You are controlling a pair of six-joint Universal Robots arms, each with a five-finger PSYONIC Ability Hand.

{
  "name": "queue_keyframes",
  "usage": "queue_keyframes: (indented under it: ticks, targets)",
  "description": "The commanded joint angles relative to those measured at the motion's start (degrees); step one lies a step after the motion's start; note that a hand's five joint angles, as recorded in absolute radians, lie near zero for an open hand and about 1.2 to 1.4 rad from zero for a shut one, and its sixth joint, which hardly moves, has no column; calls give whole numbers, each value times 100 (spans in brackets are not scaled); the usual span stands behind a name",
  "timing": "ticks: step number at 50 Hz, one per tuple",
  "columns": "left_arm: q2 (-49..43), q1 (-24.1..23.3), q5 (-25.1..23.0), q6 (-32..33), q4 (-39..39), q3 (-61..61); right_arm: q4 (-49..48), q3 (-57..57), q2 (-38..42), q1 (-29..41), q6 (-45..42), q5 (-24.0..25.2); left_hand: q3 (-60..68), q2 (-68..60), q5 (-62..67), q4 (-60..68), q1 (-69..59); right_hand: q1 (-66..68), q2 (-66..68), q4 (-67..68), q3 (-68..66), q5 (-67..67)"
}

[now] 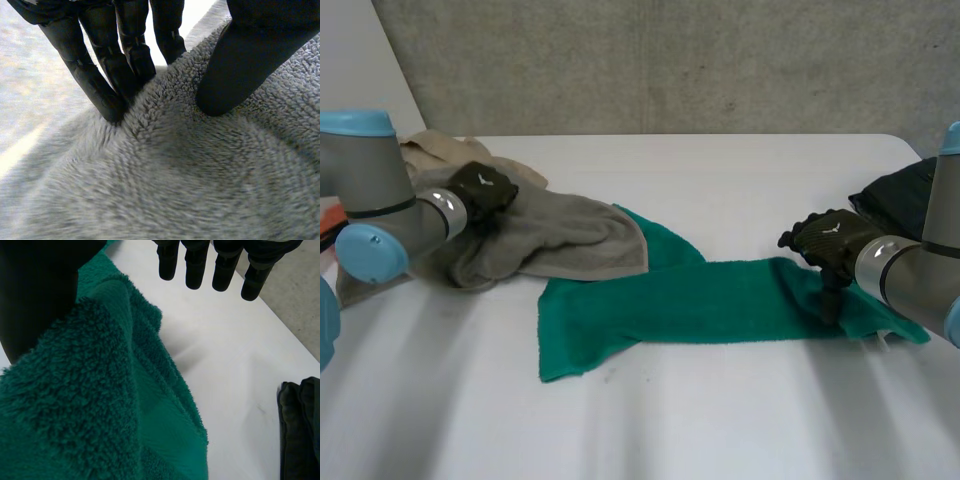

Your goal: Fold the laundry.

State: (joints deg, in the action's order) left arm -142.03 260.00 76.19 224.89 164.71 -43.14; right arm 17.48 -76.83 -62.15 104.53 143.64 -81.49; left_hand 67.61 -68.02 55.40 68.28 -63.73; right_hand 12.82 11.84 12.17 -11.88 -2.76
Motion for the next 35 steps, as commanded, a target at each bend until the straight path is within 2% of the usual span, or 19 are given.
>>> queue_keyframes:
  ticks: [1,4,8,11,16,22,26,27,30,35]
  targets:
    - [877,182,791,-621,999,-19,1,-16,-25,24,-144,10,1239,-1198,1460,1172,-1627,-282,-184,-217,188,276]
    - [1370,428,1213,-1227,1790,60,-8,-25,-78,24,-126,10,1239,-1198,1460,1172,-1627,-282,-184,-217,188,276]
    - [1547,761,1600,-1405,2284,499,-8,-25,-104,24,-117,10,1239,-1198,1460,1172,-1627,-282,-184,-217,188,276]
    - [1407,1095,1872,-1221,2084,1138,-8,-25,-104,33,-108,10,1239,-1198,1460,1172,-1627,-282,-184,-217,188,276]
    - [844,1369,2022,-983,1529,1984,-8,-51,-96,50,-108,10,1239,-1198,1460,1172,-1627,-282,-184,-217,188,276]
    - [369,1351,1698,-982,1230,2056,-8,-60,-104,103,-100,10,1239,-1198,1460,1172,-1627,-282,-184,-217,188,276]
    - [351,1255,1294,-1097,1195,1687,-8,-69,-113,121,-73,10,-5218,5259,-4997,-5285,4830,-282,-184,-217,188,276]
    - [404,1202,1197,-1132,1203,1495,-8,-78,-148,121,-73,10,-5761,5802,-5540,-5828,5373,-282,-184,-217,188,276]
    - [579,1097,1144,-1185,1203,1169,-8,-78,-210,112,-73,10,-5761,5802,-5540,-5828,5373,-282,-184,-217,188,276]
    - [1412,693,1082,-1465,1002,-49,53,-78,-324,59,-108,2,-5761,5802,-5540,-5828,5373,-282,-184,-217,188,276]
